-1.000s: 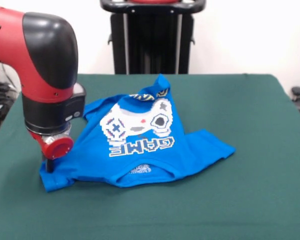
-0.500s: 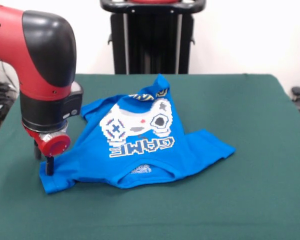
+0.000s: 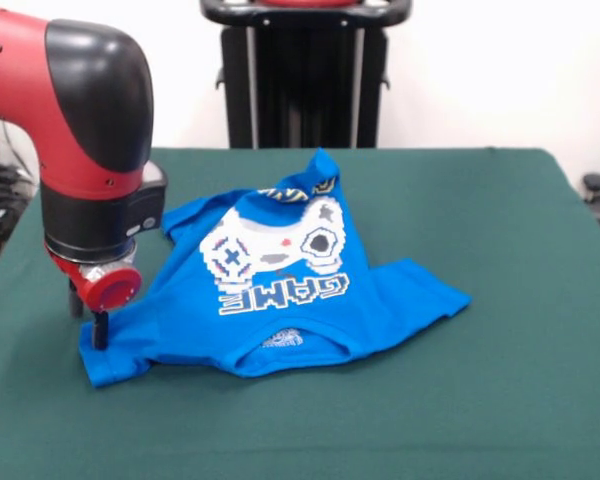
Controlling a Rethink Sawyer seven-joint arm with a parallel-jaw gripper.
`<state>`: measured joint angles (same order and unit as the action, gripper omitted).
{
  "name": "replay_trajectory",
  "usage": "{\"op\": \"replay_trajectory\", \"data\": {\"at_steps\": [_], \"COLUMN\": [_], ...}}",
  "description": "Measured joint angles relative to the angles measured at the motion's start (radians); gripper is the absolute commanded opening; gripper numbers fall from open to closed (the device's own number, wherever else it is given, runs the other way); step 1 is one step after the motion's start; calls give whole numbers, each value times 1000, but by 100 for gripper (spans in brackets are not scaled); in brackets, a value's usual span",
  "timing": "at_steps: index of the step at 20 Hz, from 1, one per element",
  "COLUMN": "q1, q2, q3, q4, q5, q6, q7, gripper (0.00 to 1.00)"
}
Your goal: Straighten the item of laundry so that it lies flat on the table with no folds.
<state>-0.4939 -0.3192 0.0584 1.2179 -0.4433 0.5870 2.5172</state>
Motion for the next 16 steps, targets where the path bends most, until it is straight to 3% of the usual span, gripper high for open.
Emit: {"op": "replay_trajectory", "data": {"at_steps": [16], "q1": [-20], "q2": [-33], "q3": [5], "q4": [68], "q5": [0], "q6": [-1], "q7": [0], "gripper": [100]}}
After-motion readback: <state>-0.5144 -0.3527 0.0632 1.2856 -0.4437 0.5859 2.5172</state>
